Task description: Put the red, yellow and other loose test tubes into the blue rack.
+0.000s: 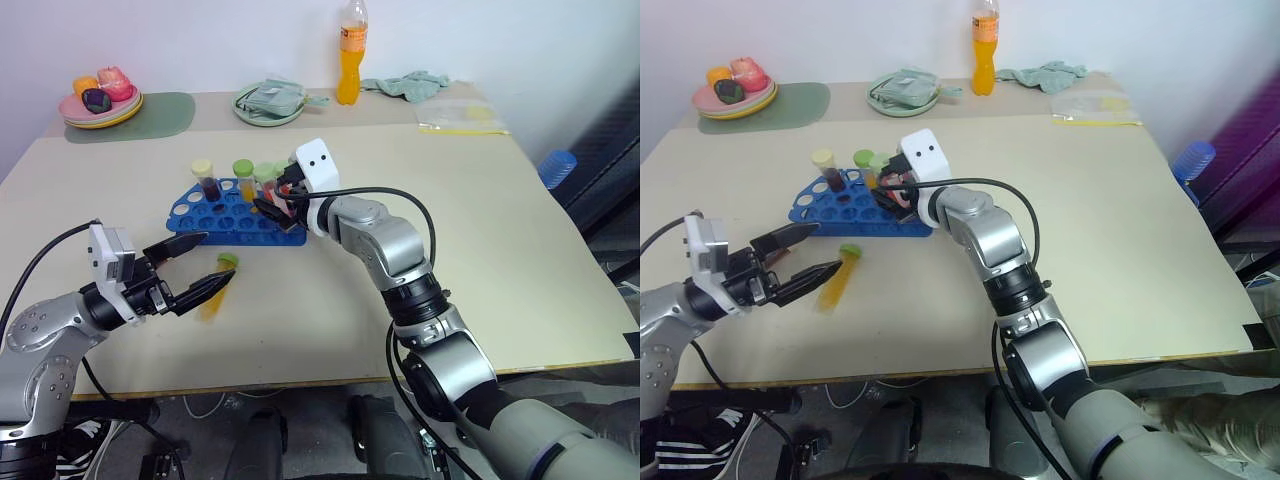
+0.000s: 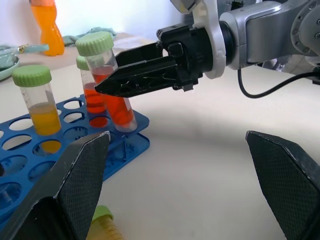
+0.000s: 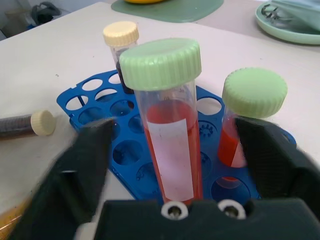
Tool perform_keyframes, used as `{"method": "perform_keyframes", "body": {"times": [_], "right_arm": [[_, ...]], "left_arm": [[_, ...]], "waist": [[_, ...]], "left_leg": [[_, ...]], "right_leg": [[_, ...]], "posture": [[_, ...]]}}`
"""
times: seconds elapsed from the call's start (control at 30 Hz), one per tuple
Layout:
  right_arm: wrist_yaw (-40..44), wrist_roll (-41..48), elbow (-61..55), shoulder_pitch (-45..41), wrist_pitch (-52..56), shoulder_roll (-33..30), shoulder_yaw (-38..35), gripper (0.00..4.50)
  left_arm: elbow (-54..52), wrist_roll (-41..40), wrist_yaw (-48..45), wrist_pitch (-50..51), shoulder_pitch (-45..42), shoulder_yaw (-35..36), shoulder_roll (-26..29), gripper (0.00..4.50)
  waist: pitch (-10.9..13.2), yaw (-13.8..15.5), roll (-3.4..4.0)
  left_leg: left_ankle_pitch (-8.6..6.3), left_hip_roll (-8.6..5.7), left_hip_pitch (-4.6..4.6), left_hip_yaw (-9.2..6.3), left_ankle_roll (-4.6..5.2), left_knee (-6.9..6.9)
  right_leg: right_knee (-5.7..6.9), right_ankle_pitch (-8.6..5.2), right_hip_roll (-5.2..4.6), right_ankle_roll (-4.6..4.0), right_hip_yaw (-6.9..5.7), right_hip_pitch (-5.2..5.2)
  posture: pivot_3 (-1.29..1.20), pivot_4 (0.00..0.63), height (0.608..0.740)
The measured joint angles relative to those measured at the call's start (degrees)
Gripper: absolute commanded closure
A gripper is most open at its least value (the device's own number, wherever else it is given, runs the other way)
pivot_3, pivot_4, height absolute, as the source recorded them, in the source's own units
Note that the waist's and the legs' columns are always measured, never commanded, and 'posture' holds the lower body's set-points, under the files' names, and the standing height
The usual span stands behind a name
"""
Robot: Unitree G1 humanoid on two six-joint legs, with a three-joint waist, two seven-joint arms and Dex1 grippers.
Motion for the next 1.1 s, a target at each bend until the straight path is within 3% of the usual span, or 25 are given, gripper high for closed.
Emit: {"method": "perform_keyframes", "body": {"times": [0.1,0.4,0.73,1.1], "right_arm": [[-0.36,-0.12,0.27,0.0,-0.34,0.33,0.06,3.43],[-0.38,-0.02,0.2,0.18,-2.12,0.47,0.04,3.43],[0.89,-0.01,-2.17,10.07,-16.48,0.71,0.53,3.43],[-0.47,-0.19,0.25,11.92,-23.96,1.99,0.63,3.43]], "left_arm": [[0.0,0.0,0.39,0.0,-0.01,-0.01,-0.01,0.0],[0.0,-0.01,0.71,0.05,-0.3,-0.03,0.01,0.0],[0.04,0.01,0.56,0.04,-1.05,-0.07,0.02,0.0],[0.22,0.07,0.58,0.05,-1.89,-0.07,0.04,0.0]], "waist": [[0.0,0.0,0.0],[0.0,0.0,0.0],[0.0,-0.04,0.0],[0.0,-0.01,0.0]], "left_leg": [[0.0,0.0,0.0,0.0,0.0,0.0],[0.0,0.0,0.0,0.0,0.0,-0.01],[0.0,0.0,-0.02,0.0,0.0,-0.02],[0.0,0.0,-0.02,0.0,0.0,-0.01]], "right_leg": [[0.0,0.0,0.0,0.0,0.0,0.0],[0.0,0.0,0.0,0.0,0.0,-0.01],[-0.01,0.0,0.01,0.01,0.0,-0.02],[-0.01,0.0,0.01,0.0,0.0,-0.02]], "posture": [[0.0,0.15,0.74],[0.0,0.15,0.74],[0.0,0.15,0.74],[0.0,0.15,0.74]]}}
